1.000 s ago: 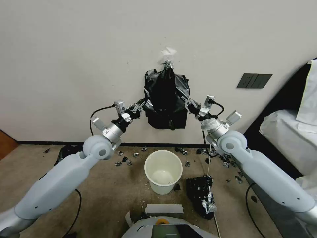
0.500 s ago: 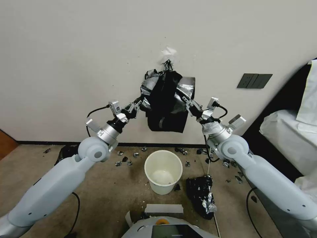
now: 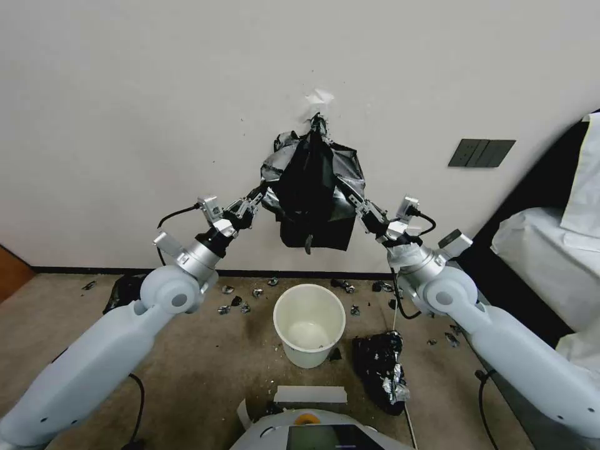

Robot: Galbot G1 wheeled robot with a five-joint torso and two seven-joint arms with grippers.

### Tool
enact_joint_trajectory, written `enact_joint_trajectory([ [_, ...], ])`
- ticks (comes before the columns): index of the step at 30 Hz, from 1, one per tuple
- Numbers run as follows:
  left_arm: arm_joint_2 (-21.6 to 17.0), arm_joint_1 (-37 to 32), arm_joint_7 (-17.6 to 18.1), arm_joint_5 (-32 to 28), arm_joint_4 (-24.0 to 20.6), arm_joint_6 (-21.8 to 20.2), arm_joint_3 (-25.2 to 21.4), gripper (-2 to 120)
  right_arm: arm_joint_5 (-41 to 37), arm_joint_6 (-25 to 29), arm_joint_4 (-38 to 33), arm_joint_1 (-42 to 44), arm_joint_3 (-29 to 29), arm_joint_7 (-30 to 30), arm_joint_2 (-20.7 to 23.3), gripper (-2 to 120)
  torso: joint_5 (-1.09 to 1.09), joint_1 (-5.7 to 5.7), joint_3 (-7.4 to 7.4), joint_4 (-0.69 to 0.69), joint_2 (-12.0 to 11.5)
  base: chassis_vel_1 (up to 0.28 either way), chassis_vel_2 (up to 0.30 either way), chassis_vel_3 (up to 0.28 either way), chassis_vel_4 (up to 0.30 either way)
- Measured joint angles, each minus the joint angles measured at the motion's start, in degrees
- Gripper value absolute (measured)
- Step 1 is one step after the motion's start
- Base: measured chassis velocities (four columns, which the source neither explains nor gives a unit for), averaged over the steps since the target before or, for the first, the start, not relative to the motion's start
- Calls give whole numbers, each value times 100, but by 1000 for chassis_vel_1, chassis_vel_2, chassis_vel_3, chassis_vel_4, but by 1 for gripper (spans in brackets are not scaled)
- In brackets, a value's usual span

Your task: Place a trash bag onto the trash bin.

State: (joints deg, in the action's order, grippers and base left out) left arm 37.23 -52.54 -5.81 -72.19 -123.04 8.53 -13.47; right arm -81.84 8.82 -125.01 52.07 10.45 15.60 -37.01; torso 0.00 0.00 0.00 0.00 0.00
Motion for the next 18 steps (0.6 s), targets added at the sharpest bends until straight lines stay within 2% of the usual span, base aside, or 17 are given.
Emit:
enact_joint_trajectory([
  [6, -7, -512, -128, 117, -144, 26, -478, 0, 311, 15, -102, 328, 63, 15, -15, 0, 0, 0, -1, 0, 0, 0, 0, 0, 0],
  [9, -56, -1035, -290, 193, -302, 29, -1033, 0, 552, 21, -339, 607, 139, -60, -31, 0, 0, 0, 0, 0, 0, 0, 0, 0, 0],
  [10, -56, -1035, -290, 193, -302, 29, -1033, 0, 552, 21, -339, 607, 139, -60, -31, 0, 0, 0, 0, 0, 0, 0, 0, 0, 0],
  [12, -82, -1457, -434, 279, -449, 32, -1380, 0, 714, 5, -637, 815, 222, -197, -47, 0, 0, 0, 0, -1, 0, 0, 0, 0, 0],
  [18, -7, -2089, -723, 514, -627, 37, -1737, 0, 1079, -31, -1031, 1260, 345, -284, -118, 0, 0, 0, 0, 0, 0, 0, 0, 0, 0],
])
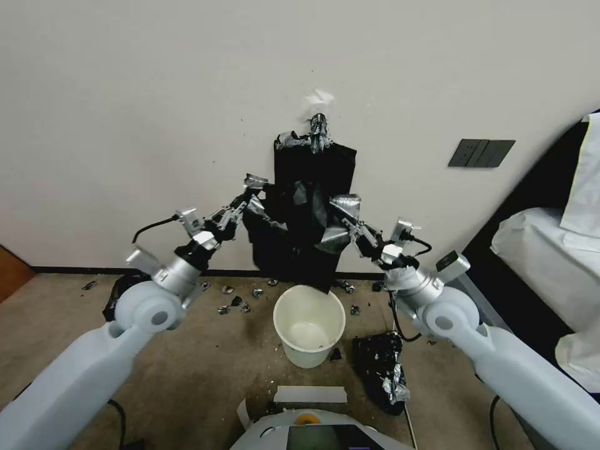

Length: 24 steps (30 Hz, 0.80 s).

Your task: Place a trash bag onto the trash bin.

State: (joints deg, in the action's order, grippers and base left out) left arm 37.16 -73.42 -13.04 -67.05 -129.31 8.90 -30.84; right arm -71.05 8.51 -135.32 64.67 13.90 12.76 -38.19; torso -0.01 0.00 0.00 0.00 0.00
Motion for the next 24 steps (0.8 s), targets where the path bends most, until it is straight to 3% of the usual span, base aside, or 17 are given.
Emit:
enact_joint_trajectory([
  [8, 208, -387, -213, 380, -129, 0, 7, 0, 344, -3, -154, 451, 89, 58, -162, 0, 0, 0, 0, 1, 0, 0, 0, 0, 0],
  [14, 360, -132, -199, 533, 16, -10, 443, 0, 469, 19, 91, 414, -8, 176, -313, 0, 1, 0, 0, 0, 0, 0, 0, 0, 0],
  [16, 519, 113, -189, 644, 166, -14, 816, 0, 545, 42, 278, 404, -57, 225, -392, 0, 0, 0, 0, 1, 0, 0, 0, 0, 0],
  [24, 754, 559, -194, 707, 436, -66, 1286, 0, 723, 72, 549, 406, -150, 273, -550, 0, 1, 0, 0, 1, -1, 0, 0, 0, 0],
])
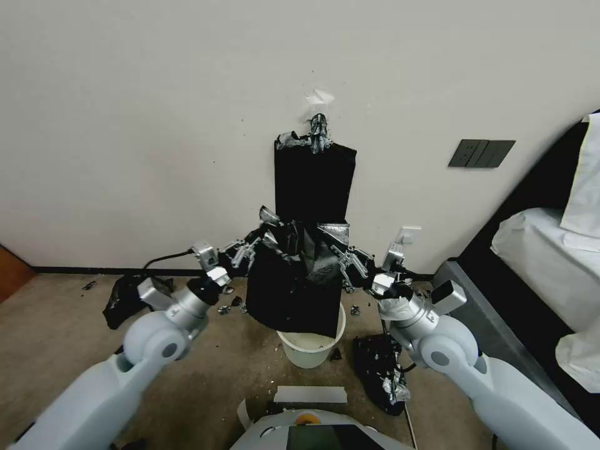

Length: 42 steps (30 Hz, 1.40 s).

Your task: Place a trash bag onto the trash bin.

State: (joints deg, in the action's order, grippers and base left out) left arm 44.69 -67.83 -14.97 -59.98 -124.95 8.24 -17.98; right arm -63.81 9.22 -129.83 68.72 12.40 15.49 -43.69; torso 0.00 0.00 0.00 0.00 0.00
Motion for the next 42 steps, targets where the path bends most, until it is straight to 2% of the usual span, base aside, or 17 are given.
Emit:
enact_joint_trajectory([
  [8, 160, 134, -71, 52, 99, -107, 270, 0, 61, 0, 48, 1, 25, 10, -20, 0, 0, 0, 0, -1, 0, 0, 0, 0, 0],
  [14, 353, 267, -95, 185, 224, -121, 654, 0, 104, -4, 57, 98, 48, 12, -41, 0, 0, 0, 0, 0, 0, 0, 0, 0, 0],
  [25, 786, 267, -180, 484, 674, -107, 1197, 0, 251, -3, 126, 284, 46, 29, -188, 0, 0, 0, 0, -1, 0, 0, 0, 0, 0],
  [34, 997, 302, -270, 653, 1131, -14, 1280, 0, 349, 8, 419, 162, -225, 38, -490, 0, -1, 0, 0, 0, 0, 0, 0, 0, 0],
  [42, 933, 285, -328, 676, 1205, 32, 1060, 0, 431, -12, 677, -20, -493, 25, -853, 0, -1, 0, 0, -1, 0, 0, 0, 0, 0],
])
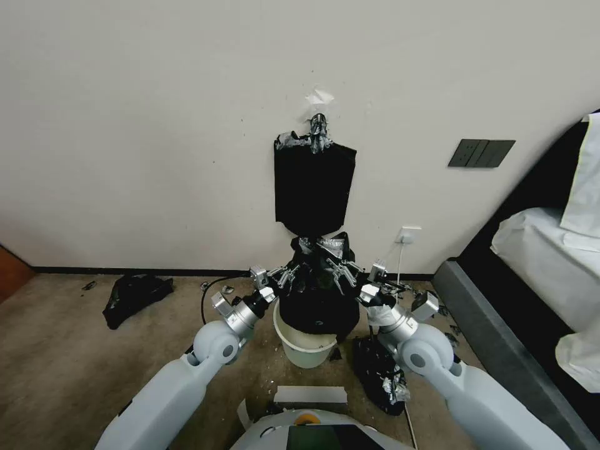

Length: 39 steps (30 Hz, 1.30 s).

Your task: Place a trash bag onto the trash bin.

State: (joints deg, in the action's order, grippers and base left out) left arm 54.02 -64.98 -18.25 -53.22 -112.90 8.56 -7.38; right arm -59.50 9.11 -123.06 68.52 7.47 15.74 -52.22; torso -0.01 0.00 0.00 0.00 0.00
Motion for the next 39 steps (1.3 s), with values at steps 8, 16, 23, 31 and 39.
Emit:
enact_joint_trajectory([
  [8, -130, -114, -47, -18, -104, 17, -290, 0, 79, -5, 299, -203, -214, -15, -231, 0, 0, 0, 0, -1, 0, 0, 0, 0, 0],
  [16, -173, -151, -80, -24, -110, 31, -364, 0, 113, -4, 489, -245, -393, -28, -383, 0, 1, 0, 0, 0, 0, 0, 0, 0, 0],
  [23, -147, -296, -159, 100, -9, 27, -251, 0, 154, 42, 549, 17, -351, -26, -270, 0, 0, 0, 0, 0, 0, 0, 0, 0, 0],
  [31, -108, -520, -238, 296, 139, 28, -229, 0, 301, 187, 718, 322, -328, -7, -229, 0, 1, 0, 0, 1, 0, 0, 0, 0, 0],
  [39, -86, -743, -334, 428, 271, 101, -289, 0, 349, 235, 823, 410, -323, -4, -121, 0, 0, 0, 0, 0, 0, 0, 0, 0, 0],
])
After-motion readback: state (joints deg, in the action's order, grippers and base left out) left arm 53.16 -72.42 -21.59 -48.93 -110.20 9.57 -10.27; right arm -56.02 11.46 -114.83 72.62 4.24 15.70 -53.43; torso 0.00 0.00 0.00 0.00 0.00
